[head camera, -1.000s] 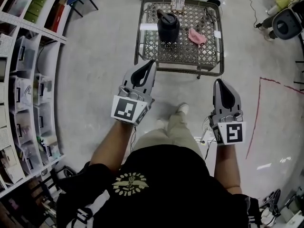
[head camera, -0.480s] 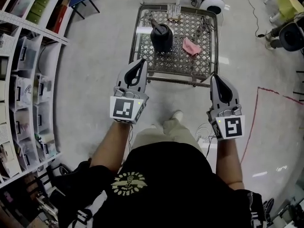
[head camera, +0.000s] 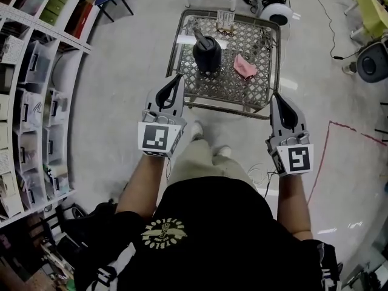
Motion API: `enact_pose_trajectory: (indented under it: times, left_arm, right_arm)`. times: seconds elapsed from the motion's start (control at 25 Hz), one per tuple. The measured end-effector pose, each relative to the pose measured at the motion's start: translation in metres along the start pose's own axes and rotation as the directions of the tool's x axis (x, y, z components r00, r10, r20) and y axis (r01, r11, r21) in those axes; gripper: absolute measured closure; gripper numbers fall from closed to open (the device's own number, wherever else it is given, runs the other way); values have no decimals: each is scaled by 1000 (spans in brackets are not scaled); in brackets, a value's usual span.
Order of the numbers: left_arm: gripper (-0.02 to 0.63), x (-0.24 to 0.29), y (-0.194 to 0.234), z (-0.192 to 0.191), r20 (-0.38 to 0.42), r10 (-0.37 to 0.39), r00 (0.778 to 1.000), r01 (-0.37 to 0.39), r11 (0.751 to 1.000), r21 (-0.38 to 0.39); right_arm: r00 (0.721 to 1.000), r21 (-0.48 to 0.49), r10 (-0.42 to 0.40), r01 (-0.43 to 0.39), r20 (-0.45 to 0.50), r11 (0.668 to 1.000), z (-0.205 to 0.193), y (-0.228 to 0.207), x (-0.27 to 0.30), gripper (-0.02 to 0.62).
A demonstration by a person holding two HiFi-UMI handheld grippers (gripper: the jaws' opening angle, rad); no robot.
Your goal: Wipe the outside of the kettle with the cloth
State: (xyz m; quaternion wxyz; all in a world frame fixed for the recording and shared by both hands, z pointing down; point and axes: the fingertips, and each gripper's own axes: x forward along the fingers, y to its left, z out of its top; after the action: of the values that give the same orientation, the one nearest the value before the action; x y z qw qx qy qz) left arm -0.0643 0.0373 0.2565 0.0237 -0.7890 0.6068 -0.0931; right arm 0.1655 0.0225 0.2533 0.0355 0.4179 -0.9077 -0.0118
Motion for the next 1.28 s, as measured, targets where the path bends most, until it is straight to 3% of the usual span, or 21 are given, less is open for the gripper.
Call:
enact_pose_trajectory:
  times: [0.24,0.64,0.96,1.28]
  left_arm:
    - [600,26,15,-10,9,-9,1000,9,1000,-21]
    - [600,110,50,-27,-33,-91,995,90,995,-51]
    - [600,188,60,-72,-84,-219,972,213,974,-75]
    - [600,255,68,-128,-146,-293,945,277,953,-118]
  right_arm:
    - [999,15,9,-9,44,1000,5,-5,16,589]
    - [999,43,-44,45,-15,998,-9,-34,77,589]
    - [993,73,-64,71,-102,995,-48,-63,138,589]
    - [971,119,-43,72,-234,990,-112,-78,184,588]
